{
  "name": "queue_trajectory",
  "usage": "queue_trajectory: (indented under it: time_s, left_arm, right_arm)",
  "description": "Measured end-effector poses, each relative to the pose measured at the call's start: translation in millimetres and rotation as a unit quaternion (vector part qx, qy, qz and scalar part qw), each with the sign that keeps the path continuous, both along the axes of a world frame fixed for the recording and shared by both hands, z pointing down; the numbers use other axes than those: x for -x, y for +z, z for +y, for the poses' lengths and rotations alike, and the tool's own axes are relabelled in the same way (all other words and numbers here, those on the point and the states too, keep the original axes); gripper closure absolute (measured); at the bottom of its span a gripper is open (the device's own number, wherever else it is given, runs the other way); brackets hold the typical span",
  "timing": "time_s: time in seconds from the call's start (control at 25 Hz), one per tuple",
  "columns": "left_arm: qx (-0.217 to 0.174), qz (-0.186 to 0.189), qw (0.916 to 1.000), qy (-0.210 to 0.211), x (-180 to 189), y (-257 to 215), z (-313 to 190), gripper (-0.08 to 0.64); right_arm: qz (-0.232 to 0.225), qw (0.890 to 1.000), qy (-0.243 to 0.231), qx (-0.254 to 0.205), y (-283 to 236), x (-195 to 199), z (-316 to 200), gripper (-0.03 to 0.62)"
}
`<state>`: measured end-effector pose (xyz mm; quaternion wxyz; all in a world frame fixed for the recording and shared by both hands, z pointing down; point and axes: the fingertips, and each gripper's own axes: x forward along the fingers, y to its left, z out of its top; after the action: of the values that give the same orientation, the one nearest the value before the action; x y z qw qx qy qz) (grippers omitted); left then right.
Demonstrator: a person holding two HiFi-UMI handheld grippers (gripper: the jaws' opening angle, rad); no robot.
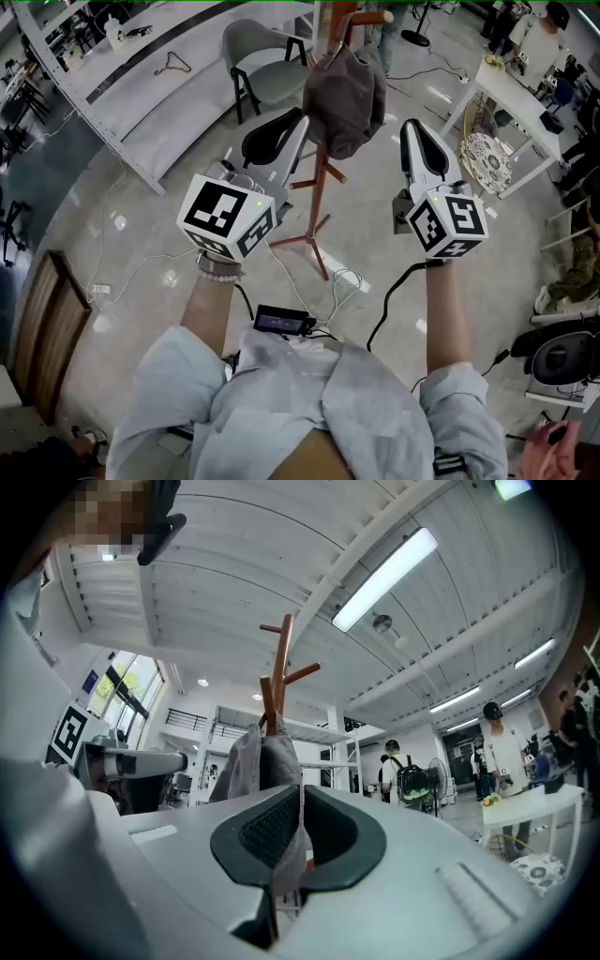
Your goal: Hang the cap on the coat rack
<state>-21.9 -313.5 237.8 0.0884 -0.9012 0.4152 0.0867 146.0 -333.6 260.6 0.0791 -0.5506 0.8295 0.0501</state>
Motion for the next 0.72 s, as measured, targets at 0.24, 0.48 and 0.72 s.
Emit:
queue_trajectory:
  time_s: [0.24, 0.48, 0.72]
  left_arm:
    - [-0.005, -0.017, 0.9997, 0.016, -12, 4, 23, 0.549]
    - [0.005, -0.021, 0.9994, 0.028, -15, 15, 44, 0.557]
    - [0.014, -0.028, 0.9989, 0.035, -15, 29, 62, 0.557]
  right_arm:
    - [0.024, 0.999, 0.021, -0.013, -2, -2, 30, 0.586]
    - [0.062, 0.997, 0.035, -0.027, 0, 4, 63, 0.586]
    - [0.057, 0.997, 0.044, -0.025, 6, 4, 87, 0.586]
